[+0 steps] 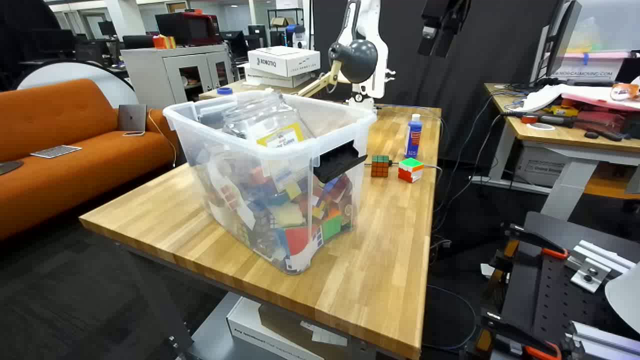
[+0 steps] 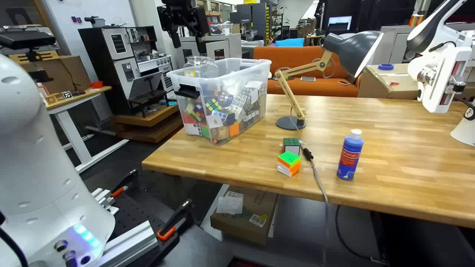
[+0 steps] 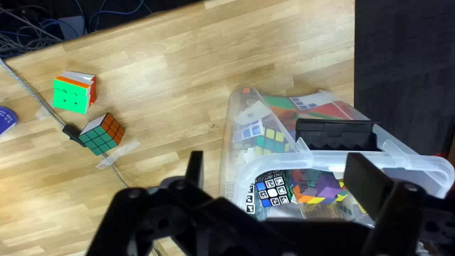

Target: Put the smaller Rubik's cube in the storage box

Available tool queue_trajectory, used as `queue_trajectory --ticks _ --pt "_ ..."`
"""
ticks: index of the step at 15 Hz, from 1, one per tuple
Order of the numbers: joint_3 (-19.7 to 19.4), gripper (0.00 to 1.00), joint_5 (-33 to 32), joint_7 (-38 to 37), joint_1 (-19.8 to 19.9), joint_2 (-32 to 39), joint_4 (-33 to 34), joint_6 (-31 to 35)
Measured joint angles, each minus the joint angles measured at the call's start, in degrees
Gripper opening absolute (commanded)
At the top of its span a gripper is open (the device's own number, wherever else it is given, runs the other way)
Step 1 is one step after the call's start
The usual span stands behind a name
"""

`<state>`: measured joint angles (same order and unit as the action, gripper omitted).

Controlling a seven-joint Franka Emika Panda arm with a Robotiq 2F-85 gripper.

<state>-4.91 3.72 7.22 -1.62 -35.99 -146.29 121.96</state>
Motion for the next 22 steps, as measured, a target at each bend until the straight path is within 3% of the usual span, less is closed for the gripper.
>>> queue_trajectory --ticks 6,14,22 --pt "-0.68 1.00 -0.09 -1.61 1.76 1.94 0.14 2.00" --pt "-1.84 1.00 -0.47 -9.35 7.12 16.35 6.21 9.04" --pt "-1.70 1.00 -0.46 -10.04 7.12 16.60 6.72 9.02"
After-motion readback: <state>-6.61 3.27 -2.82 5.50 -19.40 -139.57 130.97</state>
